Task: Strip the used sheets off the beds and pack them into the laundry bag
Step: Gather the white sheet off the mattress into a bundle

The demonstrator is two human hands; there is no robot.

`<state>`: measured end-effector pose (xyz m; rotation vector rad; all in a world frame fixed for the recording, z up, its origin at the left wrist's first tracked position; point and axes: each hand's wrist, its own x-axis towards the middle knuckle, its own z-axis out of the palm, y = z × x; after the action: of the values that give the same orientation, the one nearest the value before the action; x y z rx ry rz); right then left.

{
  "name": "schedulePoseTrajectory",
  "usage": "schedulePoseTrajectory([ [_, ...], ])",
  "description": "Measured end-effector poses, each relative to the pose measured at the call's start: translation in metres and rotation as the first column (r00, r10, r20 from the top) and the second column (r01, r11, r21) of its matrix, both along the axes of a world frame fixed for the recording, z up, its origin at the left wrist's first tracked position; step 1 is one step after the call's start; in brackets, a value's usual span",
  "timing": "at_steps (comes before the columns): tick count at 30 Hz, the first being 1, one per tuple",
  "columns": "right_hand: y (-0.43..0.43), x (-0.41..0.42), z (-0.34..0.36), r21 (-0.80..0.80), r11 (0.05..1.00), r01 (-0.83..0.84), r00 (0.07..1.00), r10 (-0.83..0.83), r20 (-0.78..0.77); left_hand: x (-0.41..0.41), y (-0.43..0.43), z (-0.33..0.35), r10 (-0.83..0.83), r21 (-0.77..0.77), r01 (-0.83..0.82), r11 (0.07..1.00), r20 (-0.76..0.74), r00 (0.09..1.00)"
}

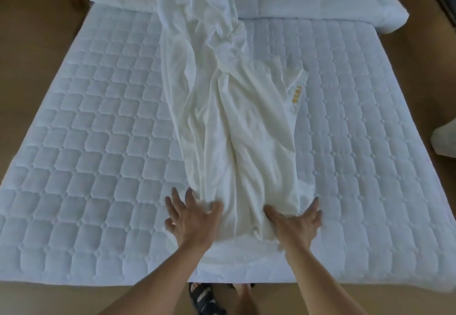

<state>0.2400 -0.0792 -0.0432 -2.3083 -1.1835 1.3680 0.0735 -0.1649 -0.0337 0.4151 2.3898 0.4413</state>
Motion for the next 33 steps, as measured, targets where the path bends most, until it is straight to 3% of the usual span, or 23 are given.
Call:
schedulePoseTrajectory([
  [1, 0.005, -0.003, -0.003, -0.036, 0.999, 0.004, 0.997, -0.006, -0.075, -0.002, 0.007, -0.004, 0.088, 0.013, -0.090, 0.996, 0.120, 0.989],
  [4, 0.012, -0.010, -0.002, -0.112, 0.993, 0.027, 0.959, -0.057, -0.278, -0.008, 0.020, -0.017, 0.295, -0.023, -0.321, 0.947, 0.463, 0.836],
  [6, 0.019, -0.018, 0.002, -0.086, 0.995, 0.047, 0.921, -0.077, -0.383, -0.012, 0.032, -0.012, 0.355, -0.003, -0.434, 0.901, 0.581, 0.732],
  [8, 0.030, -0.031, 0.010, -0.005, 0.998, 0.064, 0.881, -0.059, -0.470, -0.018, 0.055, -0.002, 0.359, 0.118, -0.542, 0.832, 0.630, 0.689],
  [12, 0.068, -0.067, 0.039, 0.253, 0.964, 0.087, 0.823, 0.074, -0.564, -0.042, 0.113, 0.037, 0.206, 0.562, -0.482, 0.672, 0.483, 0.851],
  [14, 0.086, -0.077, 0.046, 0.360, 0.929, 0.082, 0.832, 0.135, -0.538, -0.051, 0.126, 0.046, 0.144, 0.679, -0.401, 0.616, 0.403, 0.904],
  [16, 0.086, -0.075, 0.034, 0.343, 0.938, 0.037, 0.858, 0.147, -0.493, -0.047, 0.120, 0.036, 0.145, 0.635, -0.351, 0.688, 0.354, 0.924],
  [18, 0.061, -0.055, 0.006, 0.200, 0.980, 0.010, 0.900, 0.078, -0.428, -0.028, 0.094, 0.007, 0.211, 0.452, -0.356, 0.818, 0.340, 0.916],
  [20, 0.031, -0.026, -0.015, 0.049, 0.998, -0.029, 0.962, 0.042, -0.272, -0.008, 0.059, -0.018, 0.294, 0.261, -0.451, 0.853, 0.473, 0.830],
  [22, 0.020, -0.006, -0.024, -0.061, 0.991, -0.122, 0.993, 0.121, -0.014, -0.005, 0.044, -0.027, 0.356, 0.150, -0.519, 0.842, 0.570, 0.741],
  [24, 0.024, -0.005, -0.021, 0.029, 0.974, -0.225, 0.962, 0.218, 0.163, -0.017, 0.051, -0.028, 0.332, 0.146, -0.425, 0.893, 0.423, 0.843],
  [26, 0.037, -0.020, -0.011, 0.291, 0.865, -0.408, 0.908, 0.353, 0.224, -0.035, 0.067, -0.018, 0.189, 0.179, -0.196, 0.964, 0.060, 0.980],
  [28, 0.058, -0.039, -0.004, 0.393, 0.705, -0.590, 0.807, 0.503, 0.310, -0.048, 0.085, -0.002, -0.030, 0.235, 0.094, 0.968, -0.262, 0.965],
  [29, 0.070, -0.047, -0.004, 0.368, 0.647, -0.668, 0.744, 0.565, 0.358, -0.052, 0.094, 0.002, -0.183, 0.176, 0.259, 0.950, -0.360, 0.915],
  [31, 0.089, -0.055, -0.013, 0.228, 0.555, -0.800, 0.594, 0.681, 0.428, -0.057, 0.103, -0.013, -0.475, -0.025, 0.496, 0.868, -0.334, 0.814],
  [33, 0.092, -0.056, -0.028, 0.066, 0.479, -0.875, 0.463, 0.790, 0.401, -0.056, 0.101, -0.030, -0.616, -0.131, 0.602, 0.788, -0.148, 0.774],
])
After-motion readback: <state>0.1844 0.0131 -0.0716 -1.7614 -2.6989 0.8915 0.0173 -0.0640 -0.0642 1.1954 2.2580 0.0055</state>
